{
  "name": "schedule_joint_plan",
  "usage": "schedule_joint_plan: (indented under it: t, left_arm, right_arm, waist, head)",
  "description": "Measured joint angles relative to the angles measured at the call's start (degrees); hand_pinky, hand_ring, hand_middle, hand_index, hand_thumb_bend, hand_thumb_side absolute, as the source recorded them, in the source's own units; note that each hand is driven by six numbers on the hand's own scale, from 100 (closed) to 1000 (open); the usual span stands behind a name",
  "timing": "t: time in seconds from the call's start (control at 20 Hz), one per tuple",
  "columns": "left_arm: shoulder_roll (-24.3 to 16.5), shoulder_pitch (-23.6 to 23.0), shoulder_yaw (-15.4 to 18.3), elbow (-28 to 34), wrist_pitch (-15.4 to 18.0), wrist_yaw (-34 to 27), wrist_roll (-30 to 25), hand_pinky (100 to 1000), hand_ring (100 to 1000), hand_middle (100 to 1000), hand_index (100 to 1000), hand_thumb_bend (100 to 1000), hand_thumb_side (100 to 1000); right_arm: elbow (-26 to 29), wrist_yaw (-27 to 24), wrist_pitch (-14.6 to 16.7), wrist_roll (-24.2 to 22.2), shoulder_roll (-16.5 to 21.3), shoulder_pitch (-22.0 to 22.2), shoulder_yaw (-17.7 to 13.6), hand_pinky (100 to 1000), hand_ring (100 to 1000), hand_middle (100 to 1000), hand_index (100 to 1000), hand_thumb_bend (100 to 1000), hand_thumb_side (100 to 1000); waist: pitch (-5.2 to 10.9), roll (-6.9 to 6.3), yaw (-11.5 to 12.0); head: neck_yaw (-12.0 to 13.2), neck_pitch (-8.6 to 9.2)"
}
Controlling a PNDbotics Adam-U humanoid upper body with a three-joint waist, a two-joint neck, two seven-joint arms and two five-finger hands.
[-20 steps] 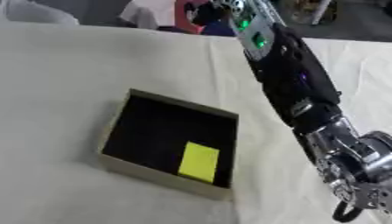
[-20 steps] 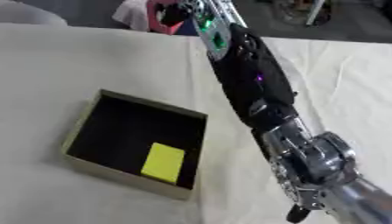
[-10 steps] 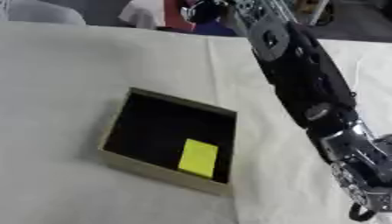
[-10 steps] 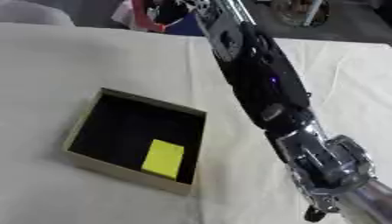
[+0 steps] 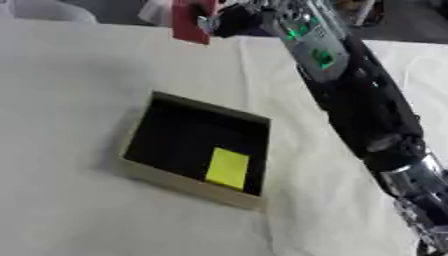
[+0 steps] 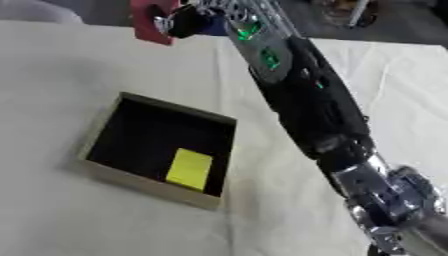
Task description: Pick up objects on the table and place them in the box.
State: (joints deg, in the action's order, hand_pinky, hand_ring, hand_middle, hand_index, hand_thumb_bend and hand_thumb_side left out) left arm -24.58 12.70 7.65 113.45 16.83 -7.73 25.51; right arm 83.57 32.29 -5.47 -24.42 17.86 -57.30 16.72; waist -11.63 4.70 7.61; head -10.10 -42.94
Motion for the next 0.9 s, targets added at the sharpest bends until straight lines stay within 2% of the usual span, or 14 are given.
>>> schedule_joint_plan:
  t: [0.35,0.5,0.9]
  left_arm:
    - [-0.7,-1.4,0.0,0.0,-0.1,0.2,0.0,668,759,698,767,292,569]
    - [-0.8,-1.7,0.0,0.0,-0.1,0.2,0.0,668,760,698,767,291,570]
    - [-1.2,-2.6,0.0,0.0,-0.3,0.6,0.2,667,760,698,767,292,572]
  right_arm:
    - [4.8,-6.1,-2.6,-3.1,1.2,1.9,2.8,596,703,852,967,100,206]
    - [5.1,-8.6,-3.4,-3.8,2.1,2.7,3.6,593,701,849,963,100,272]
    - [4.7,-15.3,-4.7,-4.2,5.5,5.2,4.9,589,700,850,959,100,375]
  waist:
    - [1.56,0.01,-0.9]
    - [1.92,0.03,-1.0]
    - [2.19,0.31,-1.3]
  head:
    - [0.7,-0.85]
    - [0.9,-0.85]
    - [1.0,-0.86]
